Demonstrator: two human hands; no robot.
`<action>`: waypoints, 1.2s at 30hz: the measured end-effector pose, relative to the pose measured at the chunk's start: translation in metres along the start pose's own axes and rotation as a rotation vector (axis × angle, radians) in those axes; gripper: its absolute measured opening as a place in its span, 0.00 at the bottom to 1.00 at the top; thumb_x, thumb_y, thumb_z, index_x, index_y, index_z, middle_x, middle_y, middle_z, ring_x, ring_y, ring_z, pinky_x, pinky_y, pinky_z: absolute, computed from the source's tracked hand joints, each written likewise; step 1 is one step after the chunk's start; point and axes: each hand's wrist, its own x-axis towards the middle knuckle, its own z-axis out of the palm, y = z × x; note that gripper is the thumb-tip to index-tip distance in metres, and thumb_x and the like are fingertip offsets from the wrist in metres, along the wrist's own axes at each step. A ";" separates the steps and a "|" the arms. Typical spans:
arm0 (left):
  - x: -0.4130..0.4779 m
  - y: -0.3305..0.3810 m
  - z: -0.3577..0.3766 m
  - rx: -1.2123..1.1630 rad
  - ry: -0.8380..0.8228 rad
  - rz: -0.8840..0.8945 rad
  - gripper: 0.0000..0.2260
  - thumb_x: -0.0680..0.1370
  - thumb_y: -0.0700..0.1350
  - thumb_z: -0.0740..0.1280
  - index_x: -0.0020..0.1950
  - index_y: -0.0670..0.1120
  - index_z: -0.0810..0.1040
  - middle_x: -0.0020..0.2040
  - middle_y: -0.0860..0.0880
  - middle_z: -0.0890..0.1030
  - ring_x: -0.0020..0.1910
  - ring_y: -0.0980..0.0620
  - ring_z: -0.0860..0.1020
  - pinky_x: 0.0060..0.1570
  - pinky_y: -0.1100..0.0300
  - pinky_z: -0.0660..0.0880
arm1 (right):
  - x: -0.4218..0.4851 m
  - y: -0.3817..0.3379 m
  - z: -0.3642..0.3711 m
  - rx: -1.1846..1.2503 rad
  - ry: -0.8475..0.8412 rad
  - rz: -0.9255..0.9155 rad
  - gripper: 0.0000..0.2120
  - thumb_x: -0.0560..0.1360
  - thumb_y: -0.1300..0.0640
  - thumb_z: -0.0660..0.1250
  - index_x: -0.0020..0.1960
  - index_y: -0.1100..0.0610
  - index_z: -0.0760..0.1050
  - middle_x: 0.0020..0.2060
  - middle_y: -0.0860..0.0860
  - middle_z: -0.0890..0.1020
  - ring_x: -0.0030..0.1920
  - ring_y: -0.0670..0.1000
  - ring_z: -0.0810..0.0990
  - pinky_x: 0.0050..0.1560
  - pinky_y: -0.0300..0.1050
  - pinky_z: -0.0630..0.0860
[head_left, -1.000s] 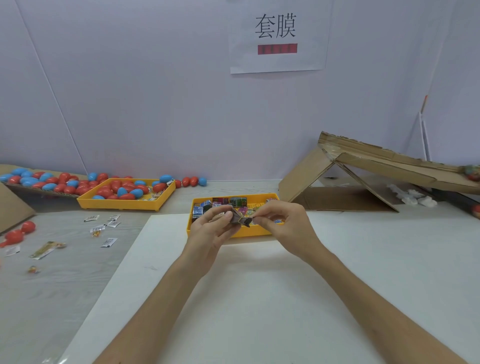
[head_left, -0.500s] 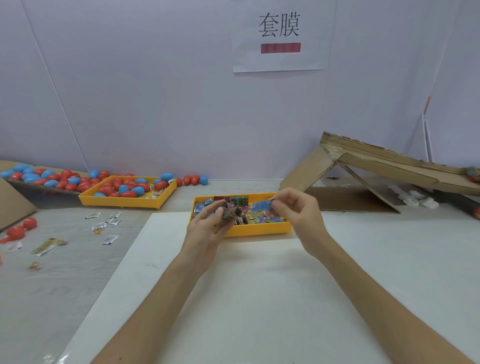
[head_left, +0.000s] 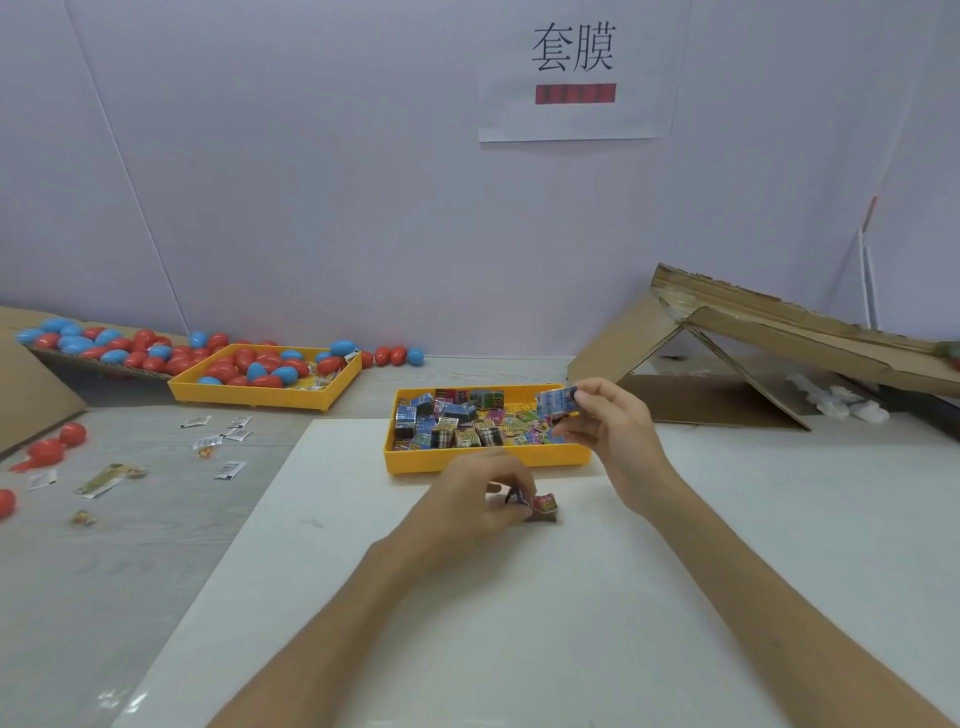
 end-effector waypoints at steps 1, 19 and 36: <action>-0.001 0.000 -0.001 0.018 0.003 0.015 0.05 0.75 0.37 0.74 0.50 0.44 0.84 0.48 0.51 0.82 0.50 0.56 0.80 0.53 0.60 0.78 | -0.001 0.001 0.000 -0.027 -0.004 0.000 0.08 0.83 0.64 0.60 0.47 0.58 0.75 0.38 0.54 0.84 0.33 0.51 0.84 0.36 0.40 0.79; 0.023 -0.056 -0.086 0.073 0.625 -0.461 0.07 0.81 0.47 0.66 0.56 0.51 0.82 0.52 0.53 0.82 0.52 0.56 0.79 0.49 0.59 0.76 | -0.001 0.005 0.008 0.170 0.006 -0.012 0.14 0.84 0.64 0.48 0.41 0.57 0.65 0.32 0.58 0.82 0.28 0.54 0.79 0.34 0.44 0.79; 0.052 -0.200 -0.218 0.709 0.177 -1.003 0.19 0.84 0.51 0.61 0.68 0.40 0.77 0.65 0.38 0.78 0.64 0.37 0.75 0.65 0.44 0.73 | 0.004 0.018 0.005 0.065 0.062 -0.045 0.13 0.84 0.63 0.52 0.42 0.59 0.69 0.29 0.52 0.80 0.30 0.51 0.79 0.31 0.41 0.77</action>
